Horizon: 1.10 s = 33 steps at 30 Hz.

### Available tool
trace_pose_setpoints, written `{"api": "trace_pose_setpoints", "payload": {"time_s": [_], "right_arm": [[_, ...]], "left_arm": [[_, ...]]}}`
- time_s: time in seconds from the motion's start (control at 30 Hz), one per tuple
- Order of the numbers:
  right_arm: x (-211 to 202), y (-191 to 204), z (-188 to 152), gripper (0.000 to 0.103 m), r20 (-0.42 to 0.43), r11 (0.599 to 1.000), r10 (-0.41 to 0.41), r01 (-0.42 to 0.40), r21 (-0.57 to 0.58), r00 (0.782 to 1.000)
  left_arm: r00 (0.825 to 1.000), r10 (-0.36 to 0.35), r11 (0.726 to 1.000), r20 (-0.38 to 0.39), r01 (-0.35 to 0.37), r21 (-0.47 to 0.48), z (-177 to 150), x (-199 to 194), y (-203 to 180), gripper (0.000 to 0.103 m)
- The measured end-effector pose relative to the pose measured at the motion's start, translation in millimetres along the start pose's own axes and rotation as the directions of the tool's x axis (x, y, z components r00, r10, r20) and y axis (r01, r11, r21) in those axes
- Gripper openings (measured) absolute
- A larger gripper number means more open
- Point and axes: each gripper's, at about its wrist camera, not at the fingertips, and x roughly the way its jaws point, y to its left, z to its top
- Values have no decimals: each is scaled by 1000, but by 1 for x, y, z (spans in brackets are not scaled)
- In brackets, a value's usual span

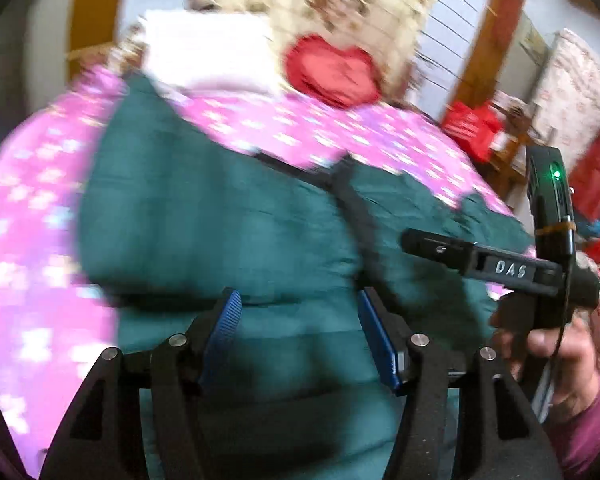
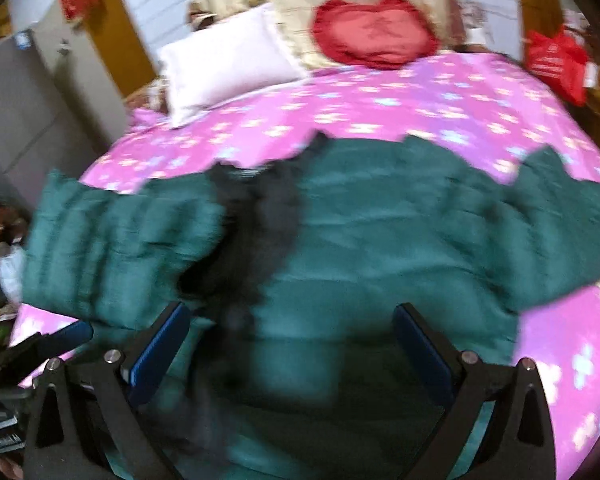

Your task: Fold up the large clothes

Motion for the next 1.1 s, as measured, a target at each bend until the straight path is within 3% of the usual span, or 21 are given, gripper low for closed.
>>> {"api": "trace_pose_setpoints", "payload": {"time_s": [0.1,0.2,0.27,0.3,0.33,0.37,0.43,0.57,0.77,0.97,1.07,1.1], "right_arm": [[21,26,10,102,-30,997,79,-79,-18,996],[49,50,17,96,-61,993,98,-101,-53,993],[73,61,18,79,-97,993,91,-98,-69,991],[86,64,17,57,-128,993,75,-85,-76,989],[98,66,16,43,-151,994,58,-71,-83,987],[99,66,14,40,-140,994,56,-69,-83,988],[89,65,16,20,-99,994,54,-63,-92,994],[40,41,24,17,13,994,64,-62,-89,998],[-11,-15,34,17,111,992,-92,100,-73,990],[16,-63,26,17,43,971,-236,237,-23,971],[29,-78,23,21,-5,982,-185,185,39,983],[25,-83,24,30,-4,983,-170,170,70,985]], "left_arm": [[981,189,982,34,-188,-28,-6,-12,31,42],[962,271,958,-8,-271,-98,-15,-2,61,42],[962,268,950,-52,-273,-149,-22,9,79,42],[962,260,947,-80,-270,-174,-25,15,87,42],[963,253,945,-93,-267,-190,-26,20,89,42],[964,245,942,-102,-261,-209,-28,23,93,42],[968,228,941,-102,-246,-234,-30,25,96,42],[973,221,943,-61,-229,-240,-25,17,91,42],[976,217,942,-34,-218,-256,-18,15,82,42],[975,223,949,-3,-218,-226,2,14,67,42],[972,234,953,12,-227,-201,18,20,60,42],[972,236,954,15,-229,-196,24,23,58,42]]}}
